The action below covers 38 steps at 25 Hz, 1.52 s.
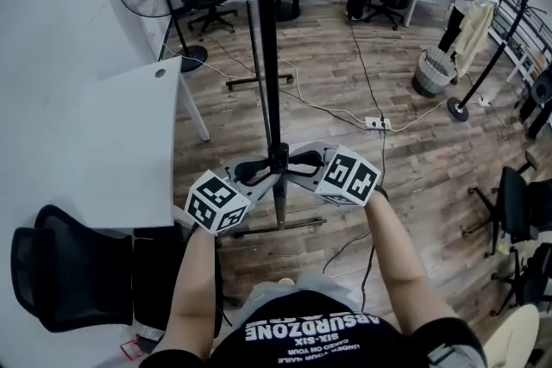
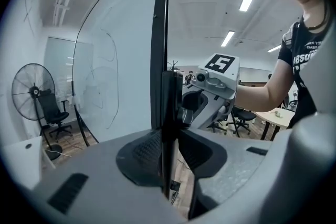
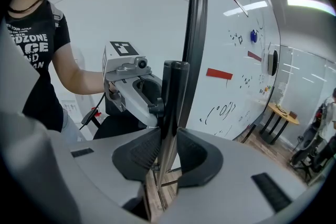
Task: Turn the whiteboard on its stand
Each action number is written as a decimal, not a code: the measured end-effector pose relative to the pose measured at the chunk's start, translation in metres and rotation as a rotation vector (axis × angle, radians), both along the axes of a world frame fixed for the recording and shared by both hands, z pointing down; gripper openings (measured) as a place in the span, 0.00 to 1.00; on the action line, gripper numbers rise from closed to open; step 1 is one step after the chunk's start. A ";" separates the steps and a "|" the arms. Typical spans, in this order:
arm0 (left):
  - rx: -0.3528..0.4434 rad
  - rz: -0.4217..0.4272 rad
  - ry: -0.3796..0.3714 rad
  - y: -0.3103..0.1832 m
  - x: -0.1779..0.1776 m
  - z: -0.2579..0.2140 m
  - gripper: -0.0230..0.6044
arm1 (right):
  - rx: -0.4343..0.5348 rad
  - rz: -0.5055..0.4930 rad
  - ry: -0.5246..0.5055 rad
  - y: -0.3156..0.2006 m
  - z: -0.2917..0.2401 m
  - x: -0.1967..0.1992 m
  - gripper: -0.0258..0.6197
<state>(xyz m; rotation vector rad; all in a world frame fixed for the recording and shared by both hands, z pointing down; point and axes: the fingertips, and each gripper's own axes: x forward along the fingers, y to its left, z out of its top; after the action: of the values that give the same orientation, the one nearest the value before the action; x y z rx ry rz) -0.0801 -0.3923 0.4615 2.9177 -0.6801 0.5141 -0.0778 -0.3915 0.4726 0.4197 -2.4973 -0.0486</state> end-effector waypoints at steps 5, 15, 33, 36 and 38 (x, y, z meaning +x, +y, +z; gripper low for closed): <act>-0.002 -0.056 -0.013 0.000 0.001 -0.001 0.20 | -0.009 0.000 -0.004 0.000 0.000 0.001 0.17; -0.012 -0.108 -0.020 0.001 0.002 -0.001 0.20 | -0.022 0.031 -0.048 0.000 -0.001 0.003 0.17; -0.023 -0.141 -0.019 0.003 0.003 0.000 0.20 | -0.056 0.103 -0.134 0.002 -0.001 0.005 0.16; -0.024 -0.147 -0.016 0.004 0.003 0.000 0.20 | -0.066 0.108 -0.136 0.003 -0.001 0.006 0.16; -0.025 -0.148 -0.019 0.004 0.005 0.000 0.20 | -0.071 0.110 -0.136 0.003 -0.001 0.008 0.16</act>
<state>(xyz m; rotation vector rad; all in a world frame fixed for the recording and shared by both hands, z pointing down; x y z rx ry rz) -0.0755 -0.3881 0.4613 2.8146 -0.8776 0.5294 -0.0701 -0.3882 0.4720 0.5461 -2.5954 0.1155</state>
